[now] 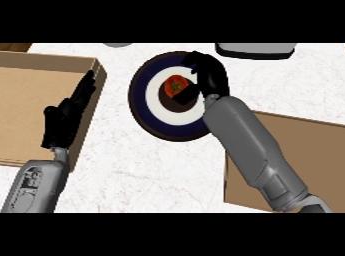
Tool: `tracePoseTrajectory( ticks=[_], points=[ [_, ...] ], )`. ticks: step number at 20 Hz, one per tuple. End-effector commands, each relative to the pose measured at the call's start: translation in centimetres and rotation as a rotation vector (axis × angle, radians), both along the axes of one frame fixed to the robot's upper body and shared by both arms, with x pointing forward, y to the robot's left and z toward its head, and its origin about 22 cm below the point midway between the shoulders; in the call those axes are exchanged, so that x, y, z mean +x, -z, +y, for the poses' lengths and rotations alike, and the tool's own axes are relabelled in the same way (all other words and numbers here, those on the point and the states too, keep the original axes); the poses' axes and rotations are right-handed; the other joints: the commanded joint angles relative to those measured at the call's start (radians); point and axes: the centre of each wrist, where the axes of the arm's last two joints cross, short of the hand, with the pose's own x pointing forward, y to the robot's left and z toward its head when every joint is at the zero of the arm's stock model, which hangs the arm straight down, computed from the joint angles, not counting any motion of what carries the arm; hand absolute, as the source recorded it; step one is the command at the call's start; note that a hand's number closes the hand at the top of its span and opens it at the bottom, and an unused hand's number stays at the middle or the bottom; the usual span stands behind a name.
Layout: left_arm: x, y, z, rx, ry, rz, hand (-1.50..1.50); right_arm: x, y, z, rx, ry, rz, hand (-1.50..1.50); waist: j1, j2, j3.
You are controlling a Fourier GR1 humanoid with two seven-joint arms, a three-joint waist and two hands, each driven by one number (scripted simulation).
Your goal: Pick the tomato from the tray and place it in the plate
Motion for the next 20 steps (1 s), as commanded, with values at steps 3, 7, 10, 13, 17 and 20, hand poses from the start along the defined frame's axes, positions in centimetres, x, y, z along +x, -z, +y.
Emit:
tracePoseTrajectory(
  ticks=[3,7,10,13,17,20],
  points=[
    [1.1,-0.1,-1.4,0.009,0.027,-0.012,0.0,0.5,2.6,-0.1,0.083,0.043,0.027,-1.5,0.022,0.009,0.0],
    [0.5,-0.6,-0.9,0.004,0.013,-0.021,0.0,0.3,3.0,-0.6,0.236,0.014,-0.046,-1.5,0.026,0.007,0.001],
    [0.9,-1.2,-1.6,0.003,0.011,-0.01,0.0,0.3,1.3,-0.2,0.404,0.065,-0.12,-1.5,0.022,0.002,0.002],
    [0.1,0.5,-0.4,0.001,-0.01,0.002,0.0,0.3,1.4,-1.3,0.493,0.147,-0.204,-1.5,-0.014,-0.004,0.001],
    [-0.7,0.5,1.2,-0.004,-0.049,0.019,0.0,-0.9,3.2,-3.0,0.615,0.25,-0.214,-1.5,-0.043,-0.015,0.001],
    [-0.1,0.0,2.0,0.001,-0.075,0.004,0.0,-1.5,4.7,-6.3,0.616,0.323,-0.229,-1.5,-0.067,-0.018,0.0]
  ],
)
